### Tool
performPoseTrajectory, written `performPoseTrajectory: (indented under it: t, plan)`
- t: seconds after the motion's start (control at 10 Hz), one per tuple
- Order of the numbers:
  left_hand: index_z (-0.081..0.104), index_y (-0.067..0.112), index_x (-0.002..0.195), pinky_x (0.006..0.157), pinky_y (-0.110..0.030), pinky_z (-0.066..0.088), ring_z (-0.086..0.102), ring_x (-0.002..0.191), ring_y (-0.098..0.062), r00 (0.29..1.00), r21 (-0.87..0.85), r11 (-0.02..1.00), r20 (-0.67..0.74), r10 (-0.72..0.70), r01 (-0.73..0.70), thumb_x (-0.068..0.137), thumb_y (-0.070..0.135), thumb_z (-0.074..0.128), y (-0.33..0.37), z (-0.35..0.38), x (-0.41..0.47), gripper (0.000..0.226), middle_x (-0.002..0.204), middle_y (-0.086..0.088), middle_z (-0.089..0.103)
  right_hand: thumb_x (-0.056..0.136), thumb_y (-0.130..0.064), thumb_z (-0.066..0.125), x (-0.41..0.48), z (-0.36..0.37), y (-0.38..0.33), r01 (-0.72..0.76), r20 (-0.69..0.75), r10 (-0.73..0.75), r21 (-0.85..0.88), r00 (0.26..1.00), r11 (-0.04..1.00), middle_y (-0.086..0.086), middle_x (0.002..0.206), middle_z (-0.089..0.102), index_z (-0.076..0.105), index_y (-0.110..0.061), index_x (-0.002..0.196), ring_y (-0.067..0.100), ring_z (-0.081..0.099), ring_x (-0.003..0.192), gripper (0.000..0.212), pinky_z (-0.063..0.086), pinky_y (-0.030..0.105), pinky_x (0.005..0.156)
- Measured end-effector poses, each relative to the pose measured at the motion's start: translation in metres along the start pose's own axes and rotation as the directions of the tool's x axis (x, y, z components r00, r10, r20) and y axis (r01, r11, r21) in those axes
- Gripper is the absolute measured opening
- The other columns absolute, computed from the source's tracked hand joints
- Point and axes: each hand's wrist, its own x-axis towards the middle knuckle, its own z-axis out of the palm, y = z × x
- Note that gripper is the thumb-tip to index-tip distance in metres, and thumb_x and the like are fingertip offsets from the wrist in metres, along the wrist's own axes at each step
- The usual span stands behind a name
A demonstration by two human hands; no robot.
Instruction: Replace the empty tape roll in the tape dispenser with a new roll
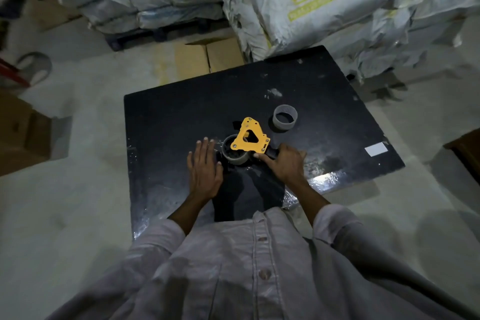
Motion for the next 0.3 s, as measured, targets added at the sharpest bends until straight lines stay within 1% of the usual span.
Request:
performPoseTrajectory:
  t: [0.1, 0.2, 0.3]
  plan:
    - [0.028, 0.018, 0.177, 0.136, -0.064, 0.017, 0.016, 0.174, -0.028, 1.000, 0.017, 1.000, 0.009, -0.016, 0.016, 0.110, 0.040, 0.040, -0.010, 0.007, -0.004, 0.072, 0.186, -0.008, 0.025, 0.077, -0.110, 0.041, 0.007, 0.018, 0.015, -0.012, 0.118, 0.008, 0.028, 0.993, 1.000, 0.011, 0.109, 0.077, 0.066, -0.017, 0.105, 0.034, 0.072, 0.109, 0.100, 0.042, 0.059, 0.107]
    - [0.024, 0.017, 0.178, 0.137, -0.066, 0.016, 0.013, 0.175, -0.027, 0.999, 0.019, 0.999, 0.030, -0.043, 0.043, 0.113, 0.046, 0.038, -0.011, 0.007, -0.011, 0.073, 0.187, -0.008, 0.021, 0.080, -0.109, 0.035, 0.005, 0.022, 0.027, 0.053, 0.200, -0.050, -0.012, 0.979, 0.999, 0.008, 0.126, 0.074, 0.067, -0.020, 0.114, 0.034, 0.063, 0.129, 0.101, 0.032, 0.075, 0.117]
    - [0.023, 0.016, 0.178, 0.138, -0.065, 0.014, 0.010, 0.175, -0.026, 0.999, 0.006, 0.999, 0.012, -0.032, 0.032, 0.115, 0.048, 0.039, -0.013, 0.016, -0.007, 0.073, 0.188, -0.007, 0.018, 0.091, -0.101, 0.031, 0.012, 0.013, 0.026, 0.086, 0.175, -0.082, -0.016, 0.981, 0.996, 0.005, 0.139, 0.069, 0.065, -0.025, 0.124, 0.030, 0.055, 0.138, 0.090, 0.029, 0.073, 0.118]
